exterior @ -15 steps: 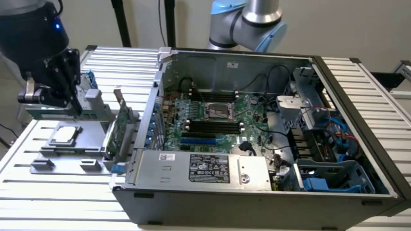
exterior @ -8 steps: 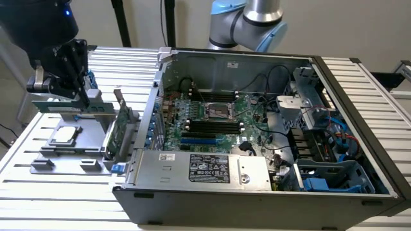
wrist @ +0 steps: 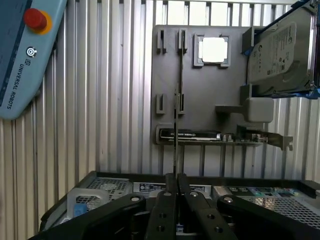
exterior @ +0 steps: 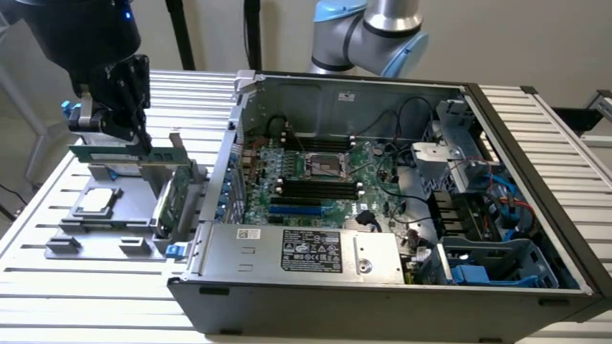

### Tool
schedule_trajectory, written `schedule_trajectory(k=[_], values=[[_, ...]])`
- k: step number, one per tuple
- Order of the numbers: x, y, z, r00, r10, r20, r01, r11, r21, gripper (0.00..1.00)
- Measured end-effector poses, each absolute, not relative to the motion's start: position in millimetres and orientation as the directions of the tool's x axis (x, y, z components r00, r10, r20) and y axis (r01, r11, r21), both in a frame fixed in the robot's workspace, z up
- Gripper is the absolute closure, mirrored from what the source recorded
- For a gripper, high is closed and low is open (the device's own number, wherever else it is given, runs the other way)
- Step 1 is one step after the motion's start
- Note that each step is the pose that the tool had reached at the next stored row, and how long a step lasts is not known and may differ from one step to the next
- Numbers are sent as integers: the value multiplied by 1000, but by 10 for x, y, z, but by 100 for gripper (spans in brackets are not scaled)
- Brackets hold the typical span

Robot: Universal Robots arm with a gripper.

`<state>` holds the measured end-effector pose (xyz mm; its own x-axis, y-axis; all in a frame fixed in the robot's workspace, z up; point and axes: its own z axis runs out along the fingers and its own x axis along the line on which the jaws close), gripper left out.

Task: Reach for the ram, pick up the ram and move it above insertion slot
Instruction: 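Pick up the ram and move it above insertion slot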

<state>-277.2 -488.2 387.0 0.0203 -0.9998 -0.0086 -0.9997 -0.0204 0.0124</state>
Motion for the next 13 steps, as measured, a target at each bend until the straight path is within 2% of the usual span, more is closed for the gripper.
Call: schedule_trajectory(k=[13], values=[[-2466, -4751, 3873, 20, -1000, -18, -1000, -21, 12, 88]])
